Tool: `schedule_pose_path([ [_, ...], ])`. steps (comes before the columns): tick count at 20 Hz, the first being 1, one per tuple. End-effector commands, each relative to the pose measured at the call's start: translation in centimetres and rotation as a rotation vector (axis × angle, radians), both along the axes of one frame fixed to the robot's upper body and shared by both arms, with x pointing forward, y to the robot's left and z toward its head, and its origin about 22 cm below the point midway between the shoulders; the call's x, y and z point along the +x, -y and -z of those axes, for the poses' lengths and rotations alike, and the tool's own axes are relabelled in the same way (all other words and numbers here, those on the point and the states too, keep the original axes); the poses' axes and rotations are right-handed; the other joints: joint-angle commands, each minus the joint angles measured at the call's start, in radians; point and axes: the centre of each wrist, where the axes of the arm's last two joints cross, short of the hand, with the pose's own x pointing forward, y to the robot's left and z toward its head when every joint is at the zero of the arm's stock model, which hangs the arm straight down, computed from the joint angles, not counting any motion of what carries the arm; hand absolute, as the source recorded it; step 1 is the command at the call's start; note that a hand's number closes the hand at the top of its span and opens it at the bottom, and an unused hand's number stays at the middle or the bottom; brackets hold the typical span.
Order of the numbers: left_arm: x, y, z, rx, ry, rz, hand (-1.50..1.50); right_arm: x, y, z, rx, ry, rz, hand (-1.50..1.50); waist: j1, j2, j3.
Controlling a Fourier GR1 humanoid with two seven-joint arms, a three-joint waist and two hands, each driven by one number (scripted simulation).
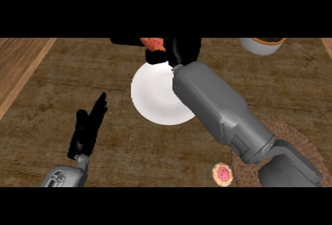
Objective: Pick the sweet potato from the placemat and place it in the plate
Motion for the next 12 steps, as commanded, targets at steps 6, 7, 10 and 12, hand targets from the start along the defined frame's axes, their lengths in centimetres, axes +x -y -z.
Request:
schedule_pose_path([
  [6,0.8,-1.3,-0.1,-0.01,0.019,-0.017,0.0,-2.8,-3.2,0.1,0.007,-0.067,0.172,1.5,-0.021,0.017,0.003],
  [7,1.0,-0.8,0.5,-0.004,0.018,-0.032,0.0,-2.7,-3.1,0.4,-0.01,-0.061,0.175,1.5,-0.025,0.021,0.003],
  [10,1.1,-0.8,-0.1,-0.002,0.009,-0.044,0.0,-3.0,-2.9,1.7,-0.029,-0.103,0.18,1.5,-0.033,0.019,0.004],
  [12,0.0,-1.7,-0.2,-0.016,0.026,-0.03,0.0,-2.0,-1.7,2.3,-0.018,-0.138,0.196,1.5,-0.027,0.022,0.004],
])
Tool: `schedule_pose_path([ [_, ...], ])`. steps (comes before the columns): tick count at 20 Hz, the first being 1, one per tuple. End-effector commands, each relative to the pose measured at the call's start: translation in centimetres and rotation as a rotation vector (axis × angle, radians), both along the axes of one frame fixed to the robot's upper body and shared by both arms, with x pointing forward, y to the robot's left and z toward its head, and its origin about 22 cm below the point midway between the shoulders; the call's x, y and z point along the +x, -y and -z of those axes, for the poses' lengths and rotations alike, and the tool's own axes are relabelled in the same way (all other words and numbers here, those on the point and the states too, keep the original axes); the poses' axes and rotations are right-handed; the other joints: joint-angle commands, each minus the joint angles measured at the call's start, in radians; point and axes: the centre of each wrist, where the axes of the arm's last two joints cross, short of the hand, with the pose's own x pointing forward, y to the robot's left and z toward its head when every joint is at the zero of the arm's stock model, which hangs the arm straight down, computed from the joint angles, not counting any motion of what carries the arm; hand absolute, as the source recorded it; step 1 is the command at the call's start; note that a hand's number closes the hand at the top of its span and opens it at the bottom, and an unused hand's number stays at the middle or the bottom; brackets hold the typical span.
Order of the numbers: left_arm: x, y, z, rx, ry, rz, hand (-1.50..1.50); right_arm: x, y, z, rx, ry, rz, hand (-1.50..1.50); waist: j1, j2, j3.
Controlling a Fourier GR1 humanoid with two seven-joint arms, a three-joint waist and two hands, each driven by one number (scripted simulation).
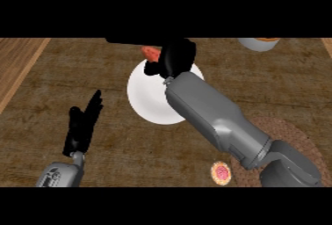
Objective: Pick the sweet potato from the placemat and place it in the plate
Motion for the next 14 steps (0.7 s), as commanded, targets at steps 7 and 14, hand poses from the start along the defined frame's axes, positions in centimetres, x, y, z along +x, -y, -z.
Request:
schedule_pose_path([
  [7,-0.5,0.1,0.1,0.009,0.023,-0.005,0.0,-0.2,2.4,4.3,0.156,-0.277,0.016,1.5,-0.015,0.008,0.002],
  [14,-0.7,-0.3,-0.7,-0.011,-0.004,-0.007,0.0,0.0,3.3,5.3,0.182,-0.466,-0.076,-1.5,-0.011,0.007,0.003],
])
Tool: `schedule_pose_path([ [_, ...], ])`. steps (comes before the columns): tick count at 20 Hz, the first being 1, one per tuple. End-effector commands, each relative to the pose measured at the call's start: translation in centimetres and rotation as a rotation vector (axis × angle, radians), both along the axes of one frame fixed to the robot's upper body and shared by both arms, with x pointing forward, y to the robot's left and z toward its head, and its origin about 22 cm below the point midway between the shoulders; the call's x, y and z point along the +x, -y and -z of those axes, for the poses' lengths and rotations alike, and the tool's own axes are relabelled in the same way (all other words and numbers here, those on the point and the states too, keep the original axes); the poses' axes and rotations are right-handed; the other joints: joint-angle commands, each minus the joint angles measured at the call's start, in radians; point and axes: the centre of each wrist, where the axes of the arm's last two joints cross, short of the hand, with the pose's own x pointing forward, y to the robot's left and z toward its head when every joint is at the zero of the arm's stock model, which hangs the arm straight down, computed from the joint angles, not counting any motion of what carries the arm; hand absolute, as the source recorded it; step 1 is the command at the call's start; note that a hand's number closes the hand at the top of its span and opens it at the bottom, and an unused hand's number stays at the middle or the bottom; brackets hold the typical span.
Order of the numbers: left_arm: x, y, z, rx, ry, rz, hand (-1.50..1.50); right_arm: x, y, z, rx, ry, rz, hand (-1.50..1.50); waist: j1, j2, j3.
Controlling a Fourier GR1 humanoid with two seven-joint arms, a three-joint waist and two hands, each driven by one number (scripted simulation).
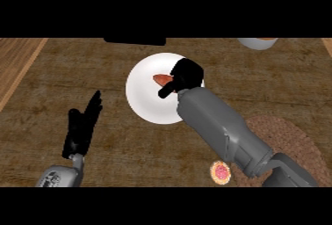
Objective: Pick the sweet potato from the placemat and place it in the plate
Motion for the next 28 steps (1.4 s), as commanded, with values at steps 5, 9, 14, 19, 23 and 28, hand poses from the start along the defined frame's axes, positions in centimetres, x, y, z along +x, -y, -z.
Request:
schedule_pose_path([
  [5,0.2,-0.8,-1.1,-0.001,0.008,-0.02,0.0,-1.3,0.4,1.6,0.185,0.175,-0.171,-1.5,-0.014,-0.003,0.002],
  [9,-0.7,-0.7,0.5,0.005,-0.005,-0.05,0.0,-0.9,-0.3,-2.2,0.461,0.414,-0.131,-1.5,-0.054,-0.01,0.004],
  [14,-0.2,-1.5,-0.1,0.002,-0.011,-0.054,0.0,-2.0,1.3,-0.7,0.655,0.482,-0.081,-1.5,-0.053,-0.011,0.002],
  [19,-2.4,0.0,0.5,0.004,-0.005,-0.051,0.0,-2.1,2.9,1.3,0.742,0.467,-0.145,-1.5,-0.052,-0.015,0.001],
  [23,-1.7,-0.5,-0.3,-0.004,-0.012,-0.052,0.0,-2.7,3.3,3.4,0.753,0.471,-0.185,-1.5,-0.056,-0.016,0.001],
  [28,-0.4,-0.5,0.6,0.001,-0.024,-0.042,0.0,-3.4,3.8,5.6,0.771,0.515,-0.239,-1.5,-0.056,-0.014,0.001],
])
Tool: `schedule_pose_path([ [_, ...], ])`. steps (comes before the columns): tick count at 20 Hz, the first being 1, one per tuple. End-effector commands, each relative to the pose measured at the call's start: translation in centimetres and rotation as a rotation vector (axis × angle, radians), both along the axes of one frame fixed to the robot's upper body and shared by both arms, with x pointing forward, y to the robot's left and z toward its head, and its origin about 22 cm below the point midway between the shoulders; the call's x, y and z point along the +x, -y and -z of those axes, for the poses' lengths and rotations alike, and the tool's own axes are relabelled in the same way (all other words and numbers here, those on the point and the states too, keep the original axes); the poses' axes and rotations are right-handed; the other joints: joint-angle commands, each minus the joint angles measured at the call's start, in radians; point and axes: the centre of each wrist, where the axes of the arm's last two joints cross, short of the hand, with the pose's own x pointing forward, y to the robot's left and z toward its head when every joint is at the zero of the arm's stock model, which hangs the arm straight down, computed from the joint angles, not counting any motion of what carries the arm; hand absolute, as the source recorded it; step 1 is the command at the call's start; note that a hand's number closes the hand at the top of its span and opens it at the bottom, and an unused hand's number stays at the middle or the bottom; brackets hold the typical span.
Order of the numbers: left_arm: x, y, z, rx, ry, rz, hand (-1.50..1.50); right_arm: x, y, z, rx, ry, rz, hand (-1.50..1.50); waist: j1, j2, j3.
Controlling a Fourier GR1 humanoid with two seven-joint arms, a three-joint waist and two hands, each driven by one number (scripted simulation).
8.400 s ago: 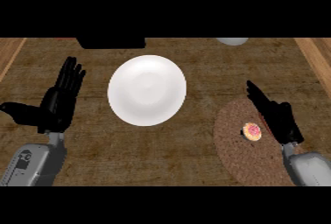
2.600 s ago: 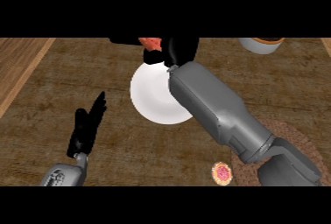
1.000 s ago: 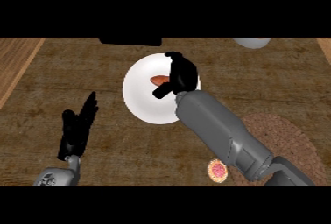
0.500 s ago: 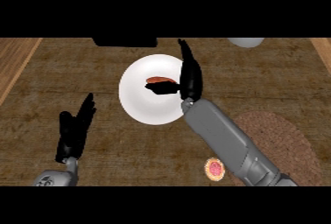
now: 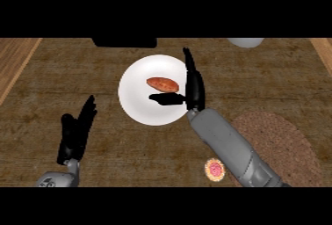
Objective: Pick the sweet potato from the placemat and place it in the plate
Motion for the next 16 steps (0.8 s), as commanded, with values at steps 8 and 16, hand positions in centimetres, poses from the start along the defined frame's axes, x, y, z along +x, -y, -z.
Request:
schedule_pose_path([
  [8,-1.1,0.9,2.0,0.02,-0.001,-0.022,0.0,0.6,-1.0,0.4,-0.053,-0.032,0.064,-1.5,-0.001,-0.002,-0.001],
  [16,0.6,0.1,-2.2,0.014,0.018,-0.01,0.0,-0.6,0.0,3.4,-0.103,-0.059,0.102,-1.5,0.012,0.001,0.0],
])
